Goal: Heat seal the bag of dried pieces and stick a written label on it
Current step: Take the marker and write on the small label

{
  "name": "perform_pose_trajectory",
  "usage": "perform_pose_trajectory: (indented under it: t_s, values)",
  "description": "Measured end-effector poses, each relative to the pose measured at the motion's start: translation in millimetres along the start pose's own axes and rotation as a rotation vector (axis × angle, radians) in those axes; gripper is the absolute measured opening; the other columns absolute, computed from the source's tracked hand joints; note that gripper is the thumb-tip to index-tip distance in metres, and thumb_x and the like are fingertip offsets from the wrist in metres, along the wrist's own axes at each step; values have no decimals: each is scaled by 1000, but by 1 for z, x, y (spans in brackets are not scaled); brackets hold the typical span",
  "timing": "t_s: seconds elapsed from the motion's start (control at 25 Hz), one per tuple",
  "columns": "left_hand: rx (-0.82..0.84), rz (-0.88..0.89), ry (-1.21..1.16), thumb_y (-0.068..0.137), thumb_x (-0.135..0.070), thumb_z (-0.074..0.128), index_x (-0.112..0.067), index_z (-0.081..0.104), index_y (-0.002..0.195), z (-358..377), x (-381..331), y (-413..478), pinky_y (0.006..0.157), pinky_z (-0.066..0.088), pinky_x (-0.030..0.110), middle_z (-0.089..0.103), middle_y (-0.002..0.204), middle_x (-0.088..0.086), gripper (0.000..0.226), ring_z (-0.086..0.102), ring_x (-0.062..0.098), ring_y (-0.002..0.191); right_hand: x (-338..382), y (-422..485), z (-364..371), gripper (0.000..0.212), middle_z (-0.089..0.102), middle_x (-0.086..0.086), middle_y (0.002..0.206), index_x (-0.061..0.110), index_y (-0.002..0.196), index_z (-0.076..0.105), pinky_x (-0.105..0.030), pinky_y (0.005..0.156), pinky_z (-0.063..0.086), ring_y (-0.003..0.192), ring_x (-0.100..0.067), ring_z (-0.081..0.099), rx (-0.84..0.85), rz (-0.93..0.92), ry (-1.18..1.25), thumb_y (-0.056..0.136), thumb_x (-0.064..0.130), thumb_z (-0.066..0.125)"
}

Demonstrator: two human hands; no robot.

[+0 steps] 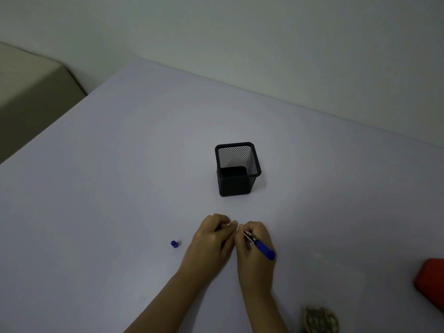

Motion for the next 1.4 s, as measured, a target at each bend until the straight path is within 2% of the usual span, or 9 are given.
perform_pose_trajectory:
  t_s: [0.2,0.32,0.4,0.64,0.8,0.92,1.04,1.24,1.4]
  values:
    - [-5,13,4,88,-33,49,-13,72,100,2,2,-1,77,48,15,64,95,3,32,58,9,85,-3,-1,0,36,46,7,61,30,67,41,-8,53,41,62,-1,50,9,-47,-19,88,3,54]
    - [-4,6,0,88,-32,49,-14,72,98,2,2,0,79,44,11,64,96,3,31,56,7,86,-4,-1,2,19,44,12,63,36,69,38,-11,55,44,59,-4,49,13,-130,-87,87,31,42]
    - [-7,1,-9,88,-31,49,-14,72,97,2,2,0,79,44,11,63,96,3,31,57,8,85,-6,0,3,16,42,14,62,38,68,35,-11,54,44,57,-5,48,11,-152,-125,85,38,36]
    - [-6,7,-6,88,-31,50,-14,72,98,4,4,-1,78,47,15,63,95,3,30,58,8,85,-9,-1,3,14,43,15,63,38,70,37,-10,52,43,53,-3,46,15,-157,-121,83,41,35]
    - [-6,4,-4,88,-32,49,-13,72,99,3,2,0,79,46,12,64,95,3,32,59,9,85,-15,0,4,25,41,19,66,23,73,49,-8,54,43,59,-3,50,-33,-129,-103,82,43,36]
    - [1,3,1,87,-33,48,-13,72,100,2,1,0,78,46,12,65,94,3,33,60,10,84,-8,1,2,18,39,15,61,33,67,37,-9,53,42,63,-4,48,-43,-162,-118,84,39,36]
    - [11,4,6,87,-33,48,-12,72,100,2,0,0,77,48,15,66,93,4,35,63,12,83,-2,2,1,19,41,7,61,25,70,38,-16,52,43,54,-13,47,-86,-197,-155,86,36,37]
    - [11,-4,4,87,-34,47,-12,72,99,0,-1,0,77,48,15,66,93,4,36,63,12,83,1,2,0,15,41,3,62,29,72,34,-23,51,43,53,-17,45,-98,-238,-173,87,33,36]
    - [17,-8,16,87,-34,47,-13,73,99,0,-2,1,77,47,13,66,93,3,36,62,11,83,1,3,0,13,40,8,62,31,73,34,-17,59,43,55,-14,45,-125,-199,-168,85,33,37]
Point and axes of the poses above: each hand's wrist, its own y-axis towards the middle knuckle, its own z-axis out of the palm, x = y × z, the point moved 1 cm from there along y, towards the middle knuckle
